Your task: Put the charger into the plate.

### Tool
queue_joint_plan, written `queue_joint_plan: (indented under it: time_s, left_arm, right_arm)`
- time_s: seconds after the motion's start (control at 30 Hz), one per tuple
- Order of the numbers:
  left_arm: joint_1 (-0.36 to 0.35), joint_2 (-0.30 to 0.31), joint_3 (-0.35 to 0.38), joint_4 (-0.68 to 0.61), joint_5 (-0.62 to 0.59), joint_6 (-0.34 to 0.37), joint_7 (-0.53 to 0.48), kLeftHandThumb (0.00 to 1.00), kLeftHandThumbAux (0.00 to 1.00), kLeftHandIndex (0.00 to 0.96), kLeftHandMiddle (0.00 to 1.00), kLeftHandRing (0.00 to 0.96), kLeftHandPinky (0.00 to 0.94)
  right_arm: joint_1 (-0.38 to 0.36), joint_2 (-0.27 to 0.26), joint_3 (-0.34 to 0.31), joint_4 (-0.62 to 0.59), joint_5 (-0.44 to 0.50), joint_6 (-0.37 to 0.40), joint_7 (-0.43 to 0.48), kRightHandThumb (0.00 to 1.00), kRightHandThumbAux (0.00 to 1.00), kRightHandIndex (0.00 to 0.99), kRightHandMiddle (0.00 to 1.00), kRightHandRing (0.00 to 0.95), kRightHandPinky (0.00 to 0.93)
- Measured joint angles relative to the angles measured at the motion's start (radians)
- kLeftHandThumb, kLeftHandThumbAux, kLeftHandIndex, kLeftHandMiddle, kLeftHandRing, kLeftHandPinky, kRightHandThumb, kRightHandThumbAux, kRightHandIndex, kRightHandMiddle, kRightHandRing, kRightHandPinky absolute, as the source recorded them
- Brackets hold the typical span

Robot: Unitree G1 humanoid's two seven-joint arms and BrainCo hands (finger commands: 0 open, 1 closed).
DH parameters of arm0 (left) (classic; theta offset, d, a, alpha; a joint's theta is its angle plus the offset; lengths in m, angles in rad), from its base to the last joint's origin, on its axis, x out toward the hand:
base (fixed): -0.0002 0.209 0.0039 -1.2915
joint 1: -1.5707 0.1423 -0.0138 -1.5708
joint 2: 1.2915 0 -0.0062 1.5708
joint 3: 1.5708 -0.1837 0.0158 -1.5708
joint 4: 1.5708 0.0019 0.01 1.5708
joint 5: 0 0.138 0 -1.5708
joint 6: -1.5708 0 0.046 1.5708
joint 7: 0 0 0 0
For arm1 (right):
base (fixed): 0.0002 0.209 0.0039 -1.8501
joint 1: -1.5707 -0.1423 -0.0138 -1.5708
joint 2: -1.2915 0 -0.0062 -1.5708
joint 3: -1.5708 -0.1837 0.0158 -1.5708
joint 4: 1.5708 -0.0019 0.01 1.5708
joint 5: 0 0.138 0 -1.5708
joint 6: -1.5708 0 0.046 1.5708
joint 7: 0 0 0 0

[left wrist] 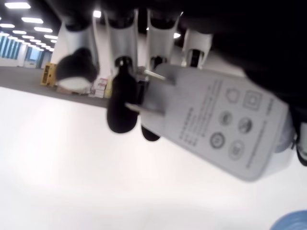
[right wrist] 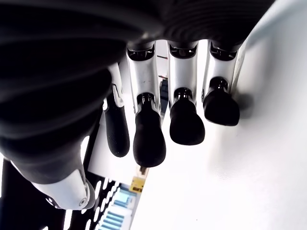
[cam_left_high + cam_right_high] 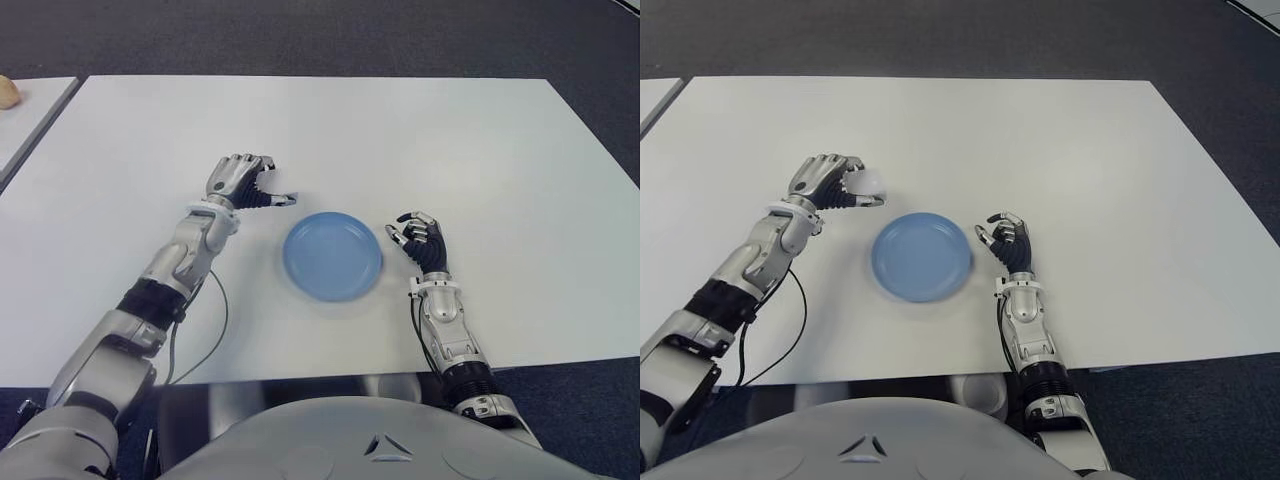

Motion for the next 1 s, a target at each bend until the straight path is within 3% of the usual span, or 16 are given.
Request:
queue_joint_plan:
  time_s: [0.17, 0.53, 0.7, 1.0]
  left_arm:
    - [0.037, -0.002, 0.018, -0.073, 0.001, -0.018, 0.000, 0.849, 0.669, 0.397, 0.546, 0.863, 0.846]
    - [0.145, -0.043, 0.009, -0.353, 0.070, 0.033, -0.065, 0.851, 0.667, 0.401, 0.546, 0.849, 0.813]
    - [0.174, -0.055, -0.019, -0.369, 0.093, 0.017, -0.077, 0.851, 0.666, 0.402, 0.547, 0.847, 0.828]
    - [0.182, -0.068, -0.073, -0.329, 0.114, -0.084, -0.084, 0.852, 0.666, 0.402, 0.548, 0.846, 0.838]
  right_arm:
    - [-0.001, -0.001, 0.001, 0.001, -0.003, 0.000, -0.001, 0.698, 0.733, 0.435, 0.764, 0.787, 0.808]
    - [0.000, -0.001, 0.002, -0.002, -0.010, 0.000, -0.004, 0.699, 0.733, 0.435, 0.763, 0.786, 0.806]
    - [0.004, 0.000, 0.003, -0.011, -0.011, 0.000, -0.005, 0.701, 0.731, 0.434, 0.766, 0.791, 0.812]
    - [0.012, 0.006, 0.004, -0.021, -0.011, 0.000, -0.009, 0.702, 0.729, 0.434, 0.777, 0.797, 0.817]
